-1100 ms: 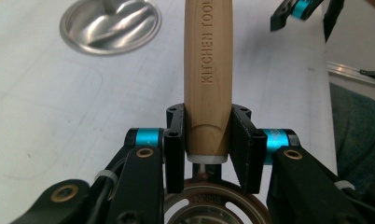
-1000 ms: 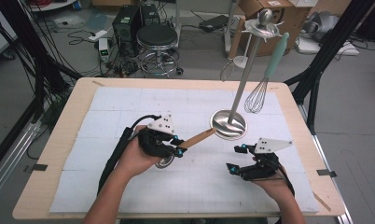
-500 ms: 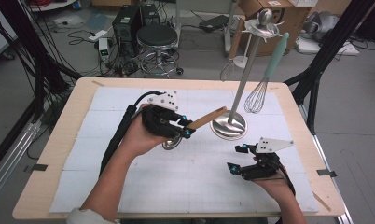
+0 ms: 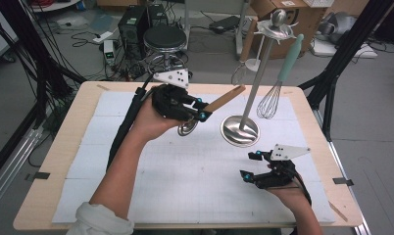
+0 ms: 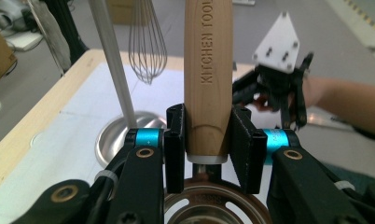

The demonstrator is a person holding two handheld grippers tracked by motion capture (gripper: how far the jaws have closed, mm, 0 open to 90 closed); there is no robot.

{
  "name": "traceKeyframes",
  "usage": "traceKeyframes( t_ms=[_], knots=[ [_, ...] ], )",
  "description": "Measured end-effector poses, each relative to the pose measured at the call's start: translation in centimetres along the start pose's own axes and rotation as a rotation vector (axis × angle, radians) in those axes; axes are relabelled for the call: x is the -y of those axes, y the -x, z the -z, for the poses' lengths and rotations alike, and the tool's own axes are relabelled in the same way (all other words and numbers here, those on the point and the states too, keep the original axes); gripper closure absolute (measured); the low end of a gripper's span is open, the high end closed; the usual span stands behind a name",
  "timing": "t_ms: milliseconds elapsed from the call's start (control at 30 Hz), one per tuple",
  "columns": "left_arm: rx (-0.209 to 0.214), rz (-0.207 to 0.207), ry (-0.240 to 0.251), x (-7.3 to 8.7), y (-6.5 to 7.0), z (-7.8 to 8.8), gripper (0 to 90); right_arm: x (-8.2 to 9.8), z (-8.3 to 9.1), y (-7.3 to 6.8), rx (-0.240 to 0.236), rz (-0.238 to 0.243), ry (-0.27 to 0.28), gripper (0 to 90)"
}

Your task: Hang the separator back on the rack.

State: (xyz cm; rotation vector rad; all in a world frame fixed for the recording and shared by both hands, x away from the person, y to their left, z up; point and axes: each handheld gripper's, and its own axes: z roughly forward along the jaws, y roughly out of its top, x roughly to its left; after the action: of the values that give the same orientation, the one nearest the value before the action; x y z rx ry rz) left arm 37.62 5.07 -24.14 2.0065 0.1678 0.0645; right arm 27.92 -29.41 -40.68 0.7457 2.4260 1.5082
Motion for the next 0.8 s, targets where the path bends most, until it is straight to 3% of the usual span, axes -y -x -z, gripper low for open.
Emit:
traceKeyframes(
  t_ms=[267,800],
  knots=[
    [-0.019,-0.019,0.006,-2.2,-1.2,-0.3,69.0,0.0,0.0,0.0,-0.002,0.001,0.002,24.6],
    [-0.037,-0.013,0.088,-6.1,-4.3,0.0,69.1,0.0,0.0,0.1,-0.001,0.001,0.002,24.6]
  ],
)
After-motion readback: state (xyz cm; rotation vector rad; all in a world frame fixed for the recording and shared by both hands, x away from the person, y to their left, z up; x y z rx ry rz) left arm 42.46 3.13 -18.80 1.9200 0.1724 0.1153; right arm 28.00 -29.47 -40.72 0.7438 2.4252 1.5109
